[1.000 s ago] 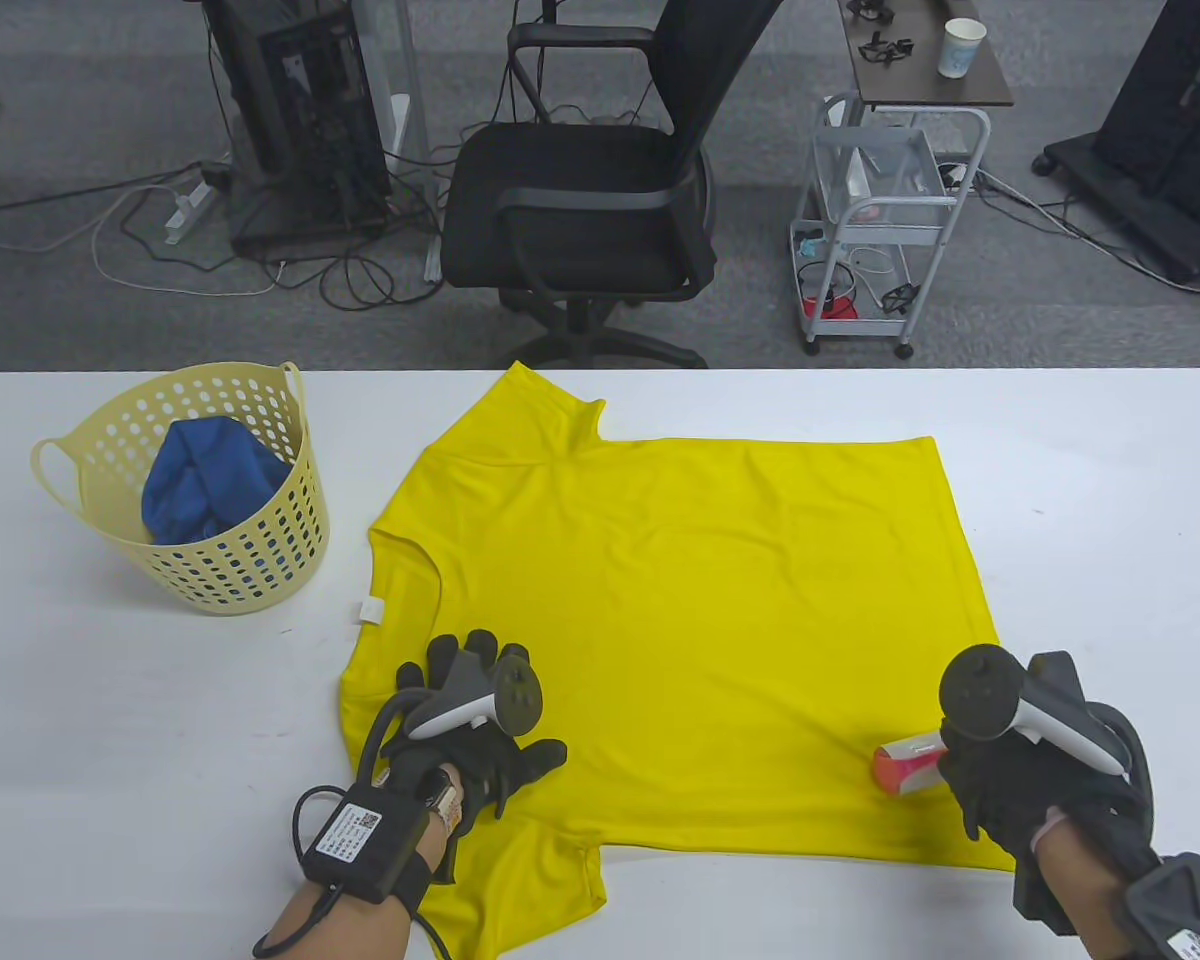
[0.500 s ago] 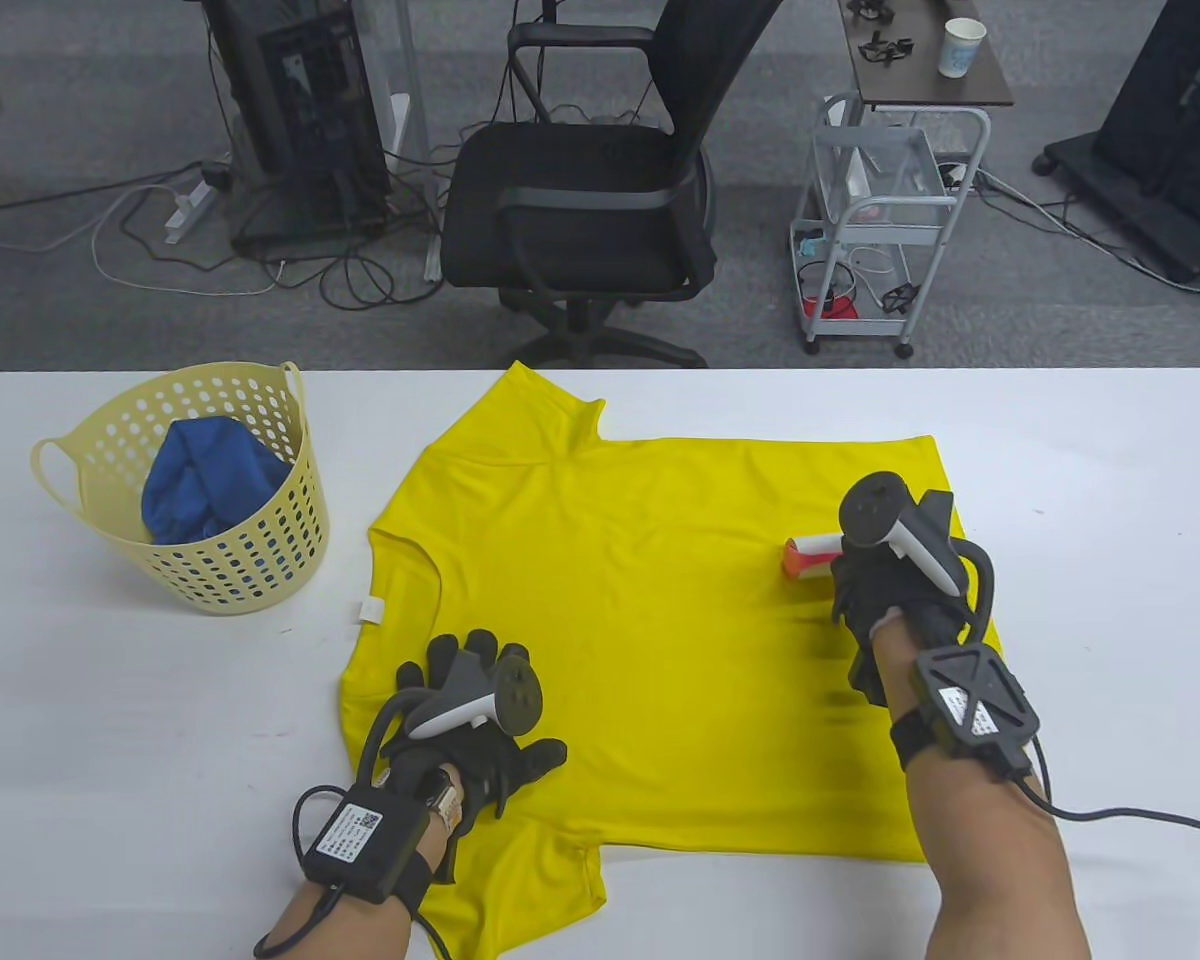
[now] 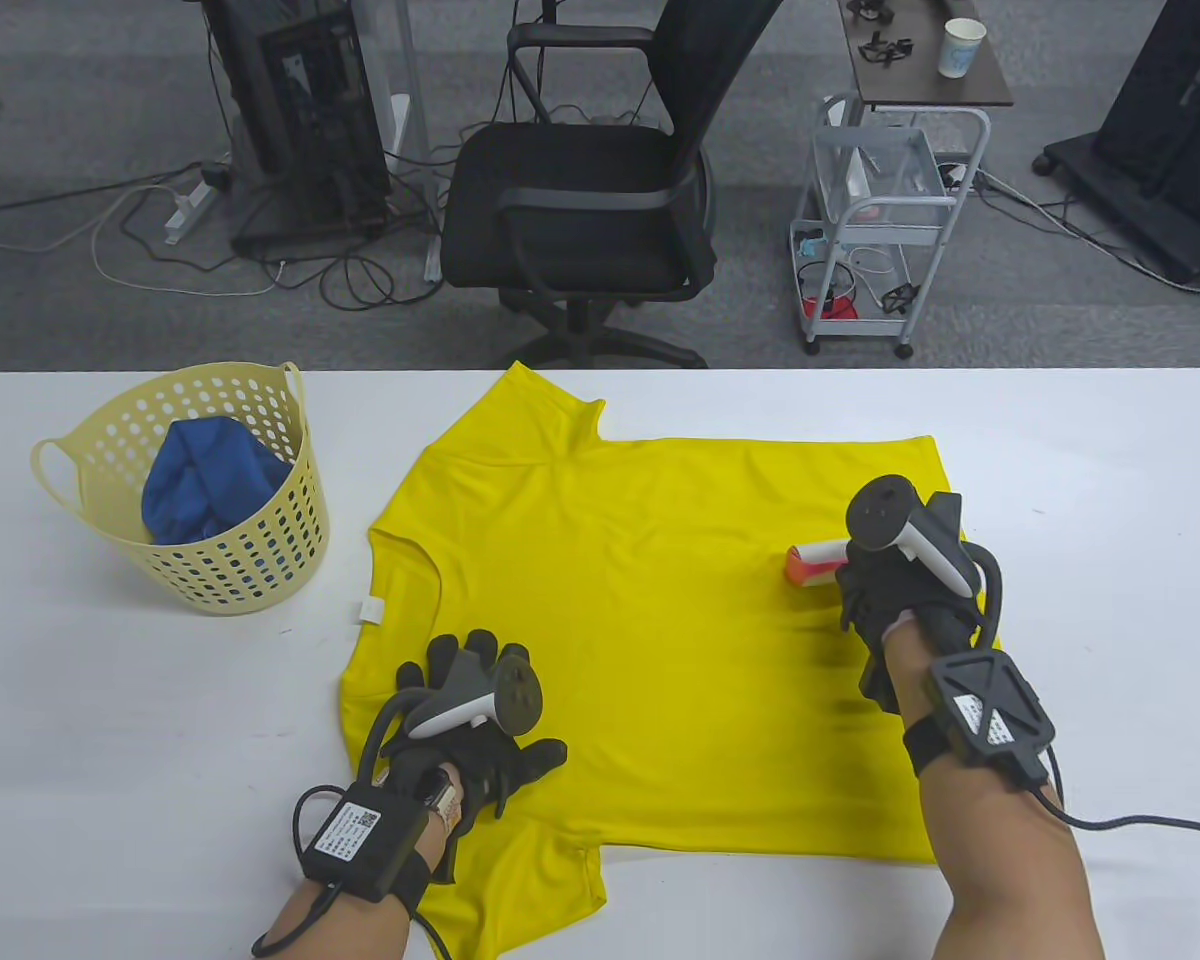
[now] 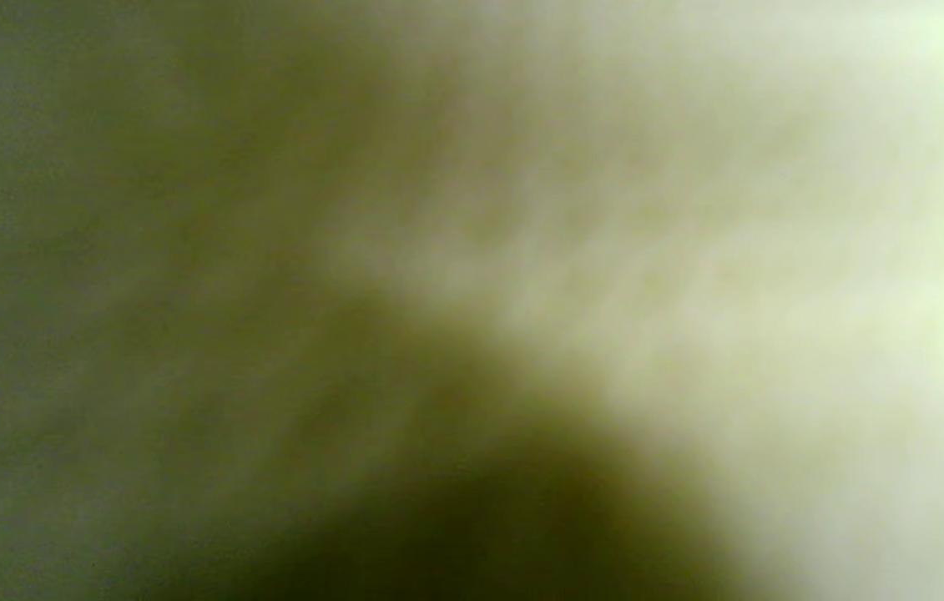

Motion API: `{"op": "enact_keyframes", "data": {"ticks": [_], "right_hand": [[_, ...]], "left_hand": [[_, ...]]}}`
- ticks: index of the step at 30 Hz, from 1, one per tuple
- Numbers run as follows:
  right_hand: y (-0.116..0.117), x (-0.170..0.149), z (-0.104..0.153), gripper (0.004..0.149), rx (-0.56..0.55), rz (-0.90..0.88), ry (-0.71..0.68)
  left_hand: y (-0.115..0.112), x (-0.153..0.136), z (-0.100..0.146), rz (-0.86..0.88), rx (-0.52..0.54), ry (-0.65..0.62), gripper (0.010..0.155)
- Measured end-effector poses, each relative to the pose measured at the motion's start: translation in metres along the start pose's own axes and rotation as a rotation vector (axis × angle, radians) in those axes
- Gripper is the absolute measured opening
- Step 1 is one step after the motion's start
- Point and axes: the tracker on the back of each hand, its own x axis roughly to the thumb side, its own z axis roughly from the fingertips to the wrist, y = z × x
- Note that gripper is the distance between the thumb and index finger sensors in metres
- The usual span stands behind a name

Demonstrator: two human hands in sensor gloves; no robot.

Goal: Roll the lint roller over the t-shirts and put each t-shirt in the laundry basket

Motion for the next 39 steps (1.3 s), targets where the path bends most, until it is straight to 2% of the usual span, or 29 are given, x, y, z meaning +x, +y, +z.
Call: {"op": "enact_keyframes", "data": {"ticks": [8, 13, 19, 22, 25, 27, 28, 29, 31, 35, 39], "right_hand": [[0.011, -0.048, 0.068, 0.057, 0.155, -0.032, -0.055], [0.011, -0.065, 0.096, 0.055, 0.169, -0.030, -0.058], [0.011, -0.072, 0.096, 0.055, 0.171, -0.079, -0.072], [0.010, -0.071, 0.092, 0.055, 0.103, -0.074, -0.115], [0.009, -0.085, 0.082, 0.055, 0.094, -0.182, -0.110], [0.006, -0.101, 0.076, 0.056, -0.034, -0.281, -0.075], [0.004, -0.111, 0.076, 0.056, -0.158, -0.311, -0.037], [0.002, -0.122, 0.077, 0.056, -0.330, -0.327, 0.008], [-0.002, -0.141, 0.079, 0.056, -0.533, -0.301, 0.074], [-0.001, -0.178, 0.080, 0.055, -0.606, -0.229, 0.190], [0.011, -0.198, 0.076, 0.055, -0.505, -0.265, 0.280]], "left_hand": [[0.000, 0.000, -0.001, -0.001, -0.002, 0.000, 0.101], [0.001, 0.000, -0.001, -0.002, -0.001, 0.002, 0.100], [0.001, 0.000, -0.001, -0.003, -0.001, 0.006, 0.100], [0.001, 0.000, -0.001, -0.003, -0.001, 0.006, 0.100], [0.001, 0.000, -0.001, -0.003, -0.001, 0.006, 0.100], [0.001, 0.000, -0.001, -0.003, -0.001, 0.006, 0.100], [0.001, 0.000, -0.001, -0.003, -0.001, 0.006, 0.100], [0.001, 0.000, -0.001, -0.003, -0.001, 0.006, 0.100], [0.001, 0.000, -0.001, -0.003, -0.001, 0.006, 0.100], [0.001, 0.000, -0.001, -0.003, -0.001, 0.006, 0.100], [0.001, 0.000, -0.001, -0.003, -0.001, 0.006, 0.100]]}}
